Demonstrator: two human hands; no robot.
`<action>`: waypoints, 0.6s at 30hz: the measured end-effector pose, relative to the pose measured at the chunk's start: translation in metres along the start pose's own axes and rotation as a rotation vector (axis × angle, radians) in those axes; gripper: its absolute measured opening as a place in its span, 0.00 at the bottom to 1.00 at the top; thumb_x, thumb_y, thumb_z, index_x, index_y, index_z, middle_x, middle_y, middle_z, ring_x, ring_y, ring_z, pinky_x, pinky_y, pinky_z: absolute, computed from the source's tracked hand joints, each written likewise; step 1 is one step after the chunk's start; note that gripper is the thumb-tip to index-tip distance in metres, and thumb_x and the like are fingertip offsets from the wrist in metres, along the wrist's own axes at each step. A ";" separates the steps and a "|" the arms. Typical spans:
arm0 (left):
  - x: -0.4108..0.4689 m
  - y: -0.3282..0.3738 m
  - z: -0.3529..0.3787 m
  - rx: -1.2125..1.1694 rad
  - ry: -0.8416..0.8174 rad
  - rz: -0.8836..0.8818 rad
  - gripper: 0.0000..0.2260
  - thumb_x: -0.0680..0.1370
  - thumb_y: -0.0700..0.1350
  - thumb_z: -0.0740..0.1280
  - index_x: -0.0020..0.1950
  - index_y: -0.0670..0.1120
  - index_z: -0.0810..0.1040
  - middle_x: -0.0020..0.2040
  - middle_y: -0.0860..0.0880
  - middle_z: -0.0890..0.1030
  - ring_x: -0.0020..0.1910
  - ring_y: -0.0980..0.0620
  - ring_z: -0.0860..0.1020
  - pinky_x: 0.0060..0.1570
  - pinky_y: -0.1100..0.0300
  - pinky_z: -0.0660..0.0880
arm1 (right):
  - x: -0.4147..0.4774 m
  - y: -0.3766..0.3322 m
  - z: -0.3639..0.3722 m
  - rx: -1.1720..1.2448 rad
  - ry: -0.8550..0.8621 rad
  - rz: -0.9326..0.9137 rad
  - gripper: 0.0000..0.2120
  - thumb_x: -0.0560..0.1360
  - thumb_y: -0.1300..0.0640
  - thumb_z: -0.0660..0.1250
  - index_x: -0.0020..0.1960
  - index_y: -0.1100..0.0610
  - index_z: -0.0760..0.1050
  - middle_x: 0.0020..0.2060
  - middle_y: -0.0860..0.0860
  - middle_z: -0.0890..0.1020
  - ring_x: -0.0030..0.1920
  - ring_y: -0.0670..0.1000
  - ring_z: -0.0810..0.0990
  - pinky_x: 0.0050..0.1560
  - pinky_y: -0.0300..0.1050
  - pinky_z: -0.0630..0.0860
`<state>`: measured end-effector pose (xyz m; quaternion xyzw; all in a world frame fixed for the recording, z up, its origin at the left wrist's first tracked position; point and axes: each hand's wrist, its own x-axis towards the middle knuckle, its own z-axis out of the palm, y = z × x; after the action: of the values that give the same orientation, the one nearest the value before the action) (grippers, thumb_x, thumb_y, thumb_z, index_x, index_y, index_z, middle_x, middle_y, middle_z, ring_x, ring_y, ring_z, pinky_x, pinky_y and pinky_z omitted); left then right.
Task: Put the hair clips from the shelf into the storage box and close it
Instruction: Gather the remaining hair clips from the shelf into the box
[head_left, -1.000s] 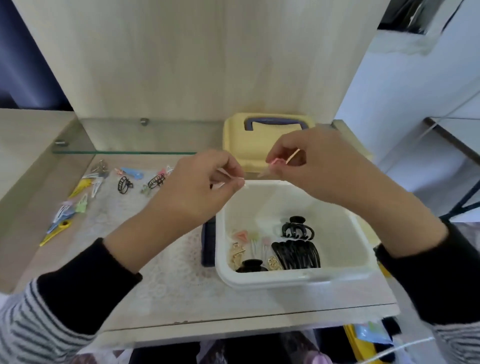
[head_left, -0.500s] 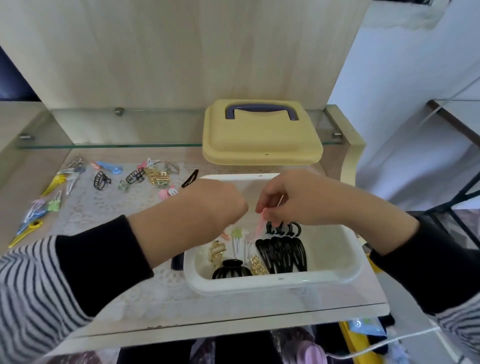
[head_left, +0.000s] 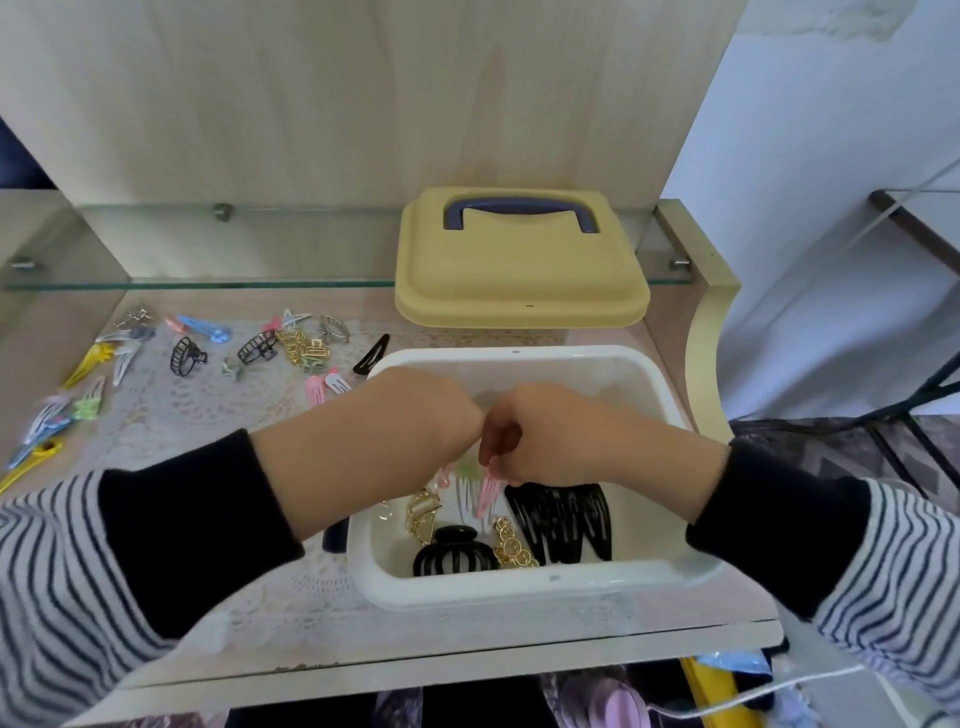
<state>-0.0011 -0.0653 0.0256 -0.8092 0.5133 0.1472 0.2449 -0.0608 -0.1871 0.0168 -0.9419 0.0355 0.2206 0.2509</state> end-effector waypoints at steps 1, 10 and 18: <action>-0.002 -0.003 0.001 -0.033 0.026 -0.004 0.13 0.78 0.39 0.63 0.61 0.52 0.76 0.57 0.53 0.78 0.54 0.51 0.78 0.47 0.60 0.73 | 0.001 0.000 0.000 0.001 0.003 0.003 0.06 0.73 0.61 0.69 0.49 0.54 0.78 0.34 0.42 0.74 0.40 0.46 0.74 0.37 0.34 0.70; -0.022 -0.032 -0.010 -0.310 0.660 0.081 0.09 0.75 0.41 0.61 0.50 0.53 0.77 0.44 0.55 0.77 0.43 0.53 0.76 0.41 0.55 0.73 | 0.010 0.005 0.004 -0.005 0.015 -0.012 0.01 0.73 0.58 0.68 0.45 0.54 0.77 0.35 0.42 0.74 0.41 0.46 0.74 0.39 0.35 0.69; -0.004 -0.040 0.009 -0.496 0.813 0.047 0.15 0.79 0.49 0.56 0.61 0.49 0.76 0.56 0.52 0.77 0.49 0.52 0.78 0.48 0.51 0.76 | 0.015 0.006 0.010 -0.054 0.044 0.045 0.10 0.75 0.55 0.68 0.56 0.51 0.78 0.47 0.45 0.77 0.45 0.46 0.74 0.39 0.33 0.68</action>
<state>0.0337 -0.0431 0.0297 -0.8233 0.5352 -0.0578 -0.1801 -0.0528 -0.1869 -0.0001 -0.9519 0.0564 0.2061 0.2196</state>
